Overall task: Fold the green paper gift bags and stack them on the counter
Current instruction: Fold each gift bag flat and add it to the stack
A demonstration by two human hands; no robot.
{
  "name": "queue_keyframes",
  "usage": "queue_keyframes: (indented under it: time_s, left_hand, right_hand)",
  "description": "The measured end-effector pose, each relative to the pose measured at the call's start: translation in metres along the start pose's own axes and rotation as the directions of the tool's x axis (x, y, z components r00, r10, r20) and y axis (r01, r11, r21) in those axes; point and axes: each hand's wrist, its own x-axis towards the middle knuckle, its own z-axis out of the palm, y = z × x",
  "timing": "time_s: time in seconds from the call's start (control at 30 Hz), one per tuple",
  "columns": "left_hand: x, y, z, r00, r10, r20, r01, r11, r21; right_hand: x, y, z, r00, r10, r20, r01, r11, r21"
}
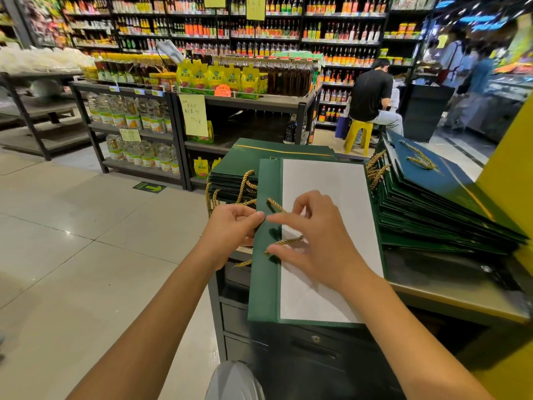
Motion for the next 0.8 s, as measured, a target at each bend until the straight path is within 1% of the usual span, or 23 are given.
queue_keyframes:
  time_s: [0.07,0.13,0.17,0.27,0.37,0.47,0.53,0.6,0.7,0.8]
  left_hand:
    - [0.0,0.0,0.0,1.0,0.005,0.0,-0.005,1.0,0.007]
    - [0.001,0.0,0.0,1.0,0.002,-0.001,-0.002,1.0,0.01]
    - [0.001,0.0,0.0,1.0,0.001,-0.003,-0.001,1.0,0.011]
    - [0.001,0.0,0.001,1.0,0.003,-0.005,-0.003,1.0,0.014]
    - [0.001,0.0,0.0,1.0,0.001,0.008,-0.001,1.0,0.024]
    - [0.001,-0.001,0.001,1.0,-0.003,-0.005,0.003,0.999,0.033]
    - [0.002,-0.001,0.002,1.0,-0.004,-0.01,0.005,0.999,0.04]
    - [0.002,-0.002,0.003,1.0,-0.006,-0.011,0.006,0.999,0.047]
    - [0.002,-0.003,0.003,1.0,0.004,-0.021,-0.003,0.999,0.055]
    - [0.001,-0.003,0.004,0.999,0.012,-0.03,-0.011,0.999,0.051]
  right_hand:
    - [-0.007,-0.001,0.008,0.997,-0.052,0.053,0.056,0.996,-0.073]
    - [-0.011,-0.001,0.014,0.994,-0.035,0.105,0.039,0.999,-0.037]
    - [-0.013,-0.001,0.017,0.994,-0.008,0.107,0.009,1.0,-0.006]
    - [-0.014,0.001,0.021,0.996,0.075,0.054,-0.079,0.993,0.088]
    - [-0.013,0.0,0.018,0.992,0.123,0.001,-0.121,0.972,0.203]
    - [-0.009,0.0,0.004,0.968,0.236,-0.085,-0.185,0.901,0.393]
    - [-0.006,0.004,-0.003,0.941,0.306,-0.144,-0.209,0.86,0.465]
    - [-0.005,0.007,-0.006,0.931,0.334,-0.148,-0.235,0.859,0.455]
    - [-0.011,0.013,-0.007,0.936,0.334,-0.113,-0.275,0.892,0.359]
    - [-0.02,0.023,-0.018,0.927,0.36,-0.108,-0.313,0.898,0.31]
